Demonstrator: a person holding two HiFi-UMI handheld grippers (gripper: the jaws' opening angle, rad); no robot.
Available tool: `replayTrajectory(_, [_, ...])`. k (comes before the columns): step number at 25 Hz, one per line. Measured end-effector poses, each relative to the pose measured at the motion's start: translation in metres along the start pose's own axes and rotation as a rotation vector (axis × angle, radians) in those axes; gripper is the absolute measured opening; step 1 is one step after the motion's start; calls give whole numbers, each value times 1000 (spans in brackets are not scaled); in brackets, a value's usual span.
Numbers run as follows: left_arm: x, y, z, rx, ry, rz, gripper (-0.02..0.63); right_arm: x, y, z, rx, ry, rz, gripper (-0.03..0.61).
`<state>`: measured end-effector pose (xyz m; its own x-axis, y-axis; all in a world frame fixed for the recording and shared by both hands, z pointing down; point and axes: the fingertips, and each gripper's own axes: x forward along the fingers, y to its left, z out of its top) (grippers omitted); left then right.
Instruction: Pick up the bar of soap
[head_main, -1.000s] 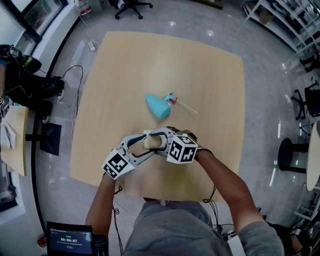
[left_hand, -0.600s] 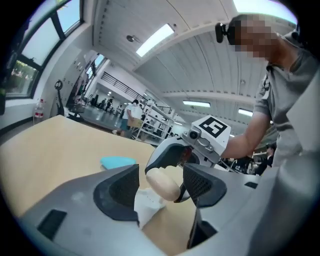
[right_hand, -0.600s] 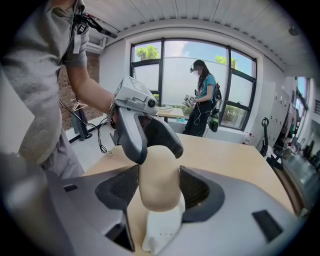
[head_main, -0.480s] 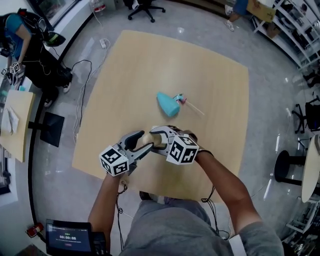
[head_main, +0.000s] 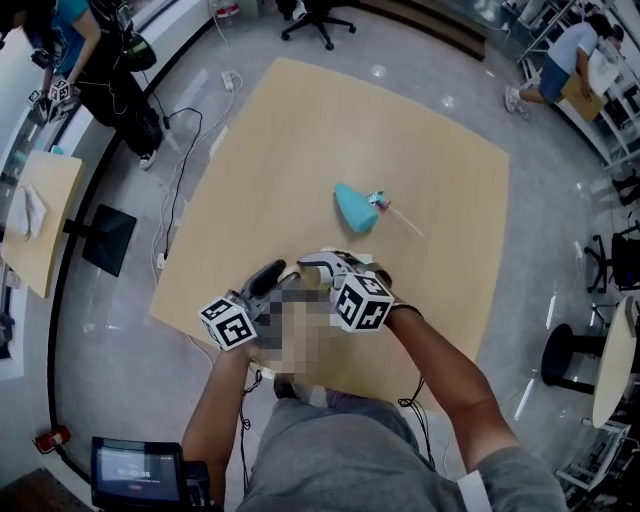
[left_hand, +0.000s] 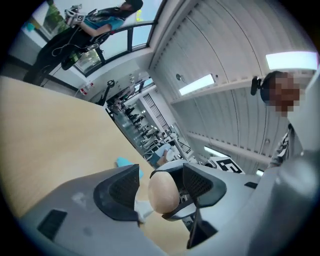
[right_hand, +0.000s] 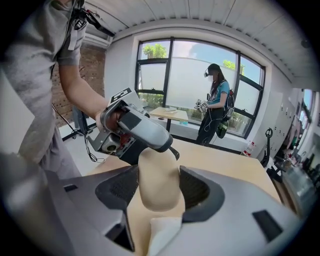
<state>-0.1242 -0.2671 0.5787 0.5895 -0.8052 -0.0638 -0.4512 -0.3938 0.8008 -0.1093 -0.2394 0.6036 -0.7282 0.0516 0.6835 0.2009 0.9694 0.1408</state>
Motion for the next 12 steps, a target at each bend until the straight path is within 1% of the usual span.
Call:
replayTrajectory(4, [-17, 7, 6, -138, -105, -7, 253, 12, 6, 9, -12, 2, -3, 261])
replayTrajectory(8, [-30, 16, 10, -252, -192, -17, 253, 24, 12, 15, -30, 10, 6, 261])
replayTrajectory(12, [-40, 16, 12, -384, -270, -61, 253, 38, 20, 21, -56, 26, 18, 261])
